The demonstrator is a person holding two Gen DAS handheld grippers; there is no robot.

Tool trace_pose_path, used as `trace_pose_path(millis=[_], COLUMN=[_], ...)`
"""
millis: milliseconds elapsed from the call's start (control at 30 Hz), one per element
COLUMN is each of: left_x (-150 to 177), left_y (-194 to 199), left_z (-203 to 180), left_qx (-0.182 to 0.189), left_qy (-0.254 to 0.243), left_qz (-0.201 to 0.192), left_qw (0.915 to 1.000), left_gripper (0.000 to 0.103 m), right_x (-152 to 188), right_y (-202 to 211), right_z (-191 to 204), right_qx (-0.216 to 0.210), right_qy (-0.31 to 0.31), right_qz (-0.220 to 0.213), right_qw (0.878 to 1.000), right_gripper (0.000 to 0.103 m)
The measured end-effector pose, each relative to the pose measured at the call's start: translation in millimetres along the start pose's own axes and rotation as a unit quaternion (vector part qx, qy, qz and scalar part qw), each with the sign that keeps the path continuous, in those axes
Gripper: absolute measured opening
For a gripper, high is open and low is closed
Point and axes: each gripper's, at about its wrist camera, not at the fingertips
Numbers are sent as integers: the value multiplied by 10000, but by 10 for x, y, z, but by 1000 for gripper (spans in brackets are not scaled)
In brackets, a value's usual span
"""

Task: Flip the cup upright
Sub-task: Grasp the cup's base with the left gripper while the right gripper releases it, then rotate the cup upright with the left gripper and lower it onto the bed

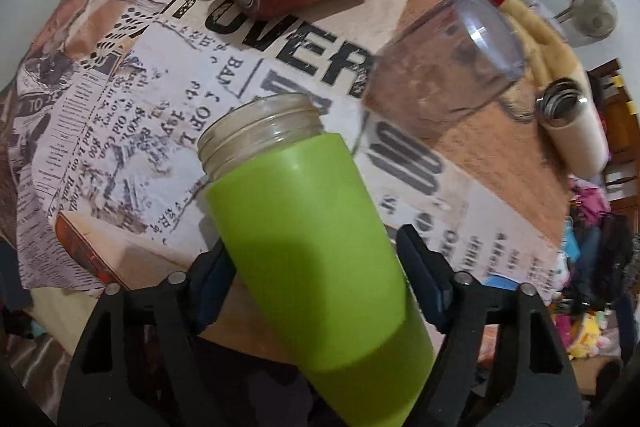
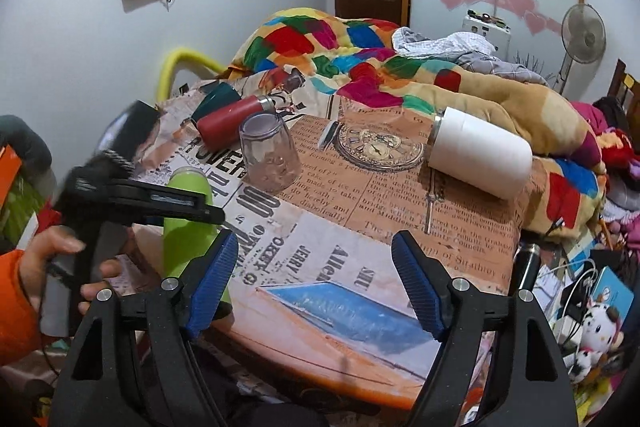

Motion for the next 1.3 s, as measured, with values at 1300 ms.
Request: trace_pose_path(millis=[1300], left_x=[344], left_y=[978], left_z=[-1108], left_qx=[-279], left_qy=[-2479], left_qz=[-2300], left_qw=[9407], left_gripper=[62], right_x=[-84], right_y=[73], right_z=[-181], right_qx=[289], right_qy=[-486], right_qz=[-204], right_qw=[9982], right_gripper=[77])
Point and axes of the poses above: each gripper's, at about its wrist camera, not at the fingertips, and y roughly against the way its jaws point, z to its left, x to its underside, and after that the axes turned 9 degrees about z, right-handed
